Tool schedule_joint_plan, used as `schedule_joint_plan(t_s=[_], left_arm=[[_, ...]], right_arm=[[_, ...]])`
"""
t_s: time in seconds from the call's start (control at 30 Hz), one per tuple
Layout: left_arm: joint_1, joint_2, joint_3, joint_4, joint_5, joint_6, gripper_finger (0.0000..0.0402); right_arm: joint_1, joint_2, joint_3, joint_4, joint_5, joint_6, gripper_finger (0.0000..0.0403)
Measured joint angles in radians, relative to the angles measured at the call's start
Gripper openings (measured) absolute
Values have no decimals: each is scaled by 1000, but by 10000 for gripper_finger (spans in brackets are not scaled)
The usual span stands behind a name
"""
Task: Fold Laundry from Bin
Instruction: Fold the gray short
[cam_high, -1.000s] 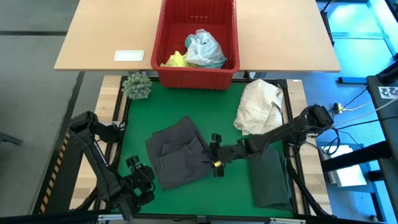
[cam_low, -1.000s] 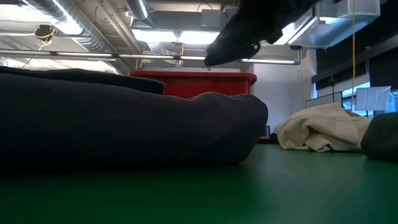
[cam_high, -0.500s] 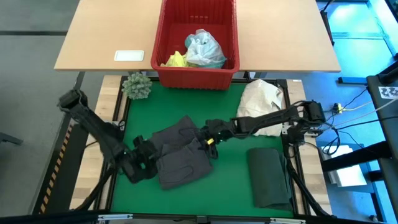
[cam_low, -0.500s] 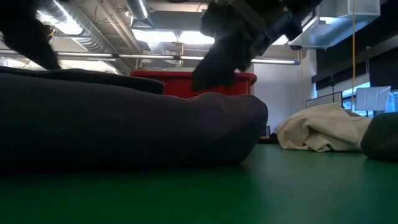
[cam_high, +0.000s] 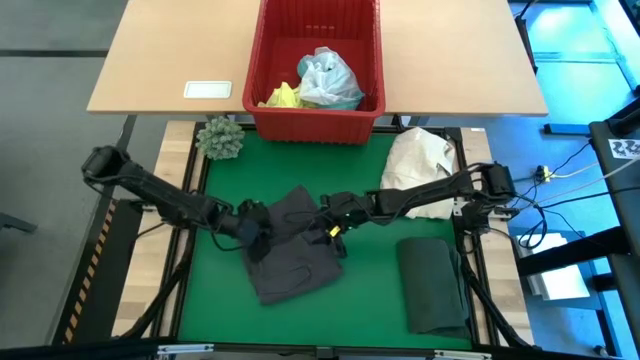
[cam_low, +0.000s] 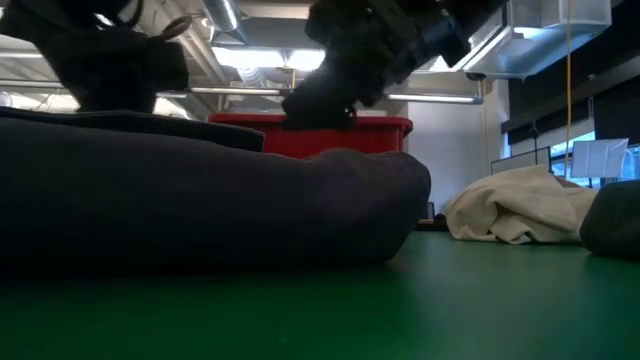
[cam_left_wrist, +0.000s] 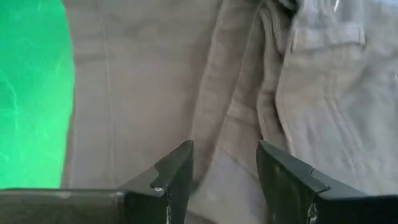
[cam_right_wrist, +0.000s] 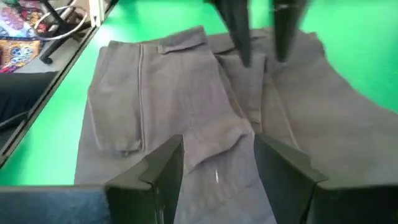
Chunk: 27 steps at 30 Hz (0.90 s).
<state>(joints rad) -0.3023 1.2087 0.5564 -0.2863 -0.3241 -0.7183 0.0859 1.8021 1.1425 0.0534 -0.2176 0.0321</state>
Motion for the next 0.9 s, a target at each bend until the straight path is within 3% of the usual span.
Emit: schedule_joint_plan(t_s=[0.17, 0.43, 0.9], left_arm=[[99, 5, 0, 14, 77, 79, 167], [209, 8, 0, 2, 292, 156, 167], [220, 16, -43, -26, 438, 239, 167]], right_arm=[[-1, 79, 107, -86, -14, -55, 196], [-1, 208, 285, -286, -19, -135, 196], [-1, 246, 299, -367, -11, -172, 195]])
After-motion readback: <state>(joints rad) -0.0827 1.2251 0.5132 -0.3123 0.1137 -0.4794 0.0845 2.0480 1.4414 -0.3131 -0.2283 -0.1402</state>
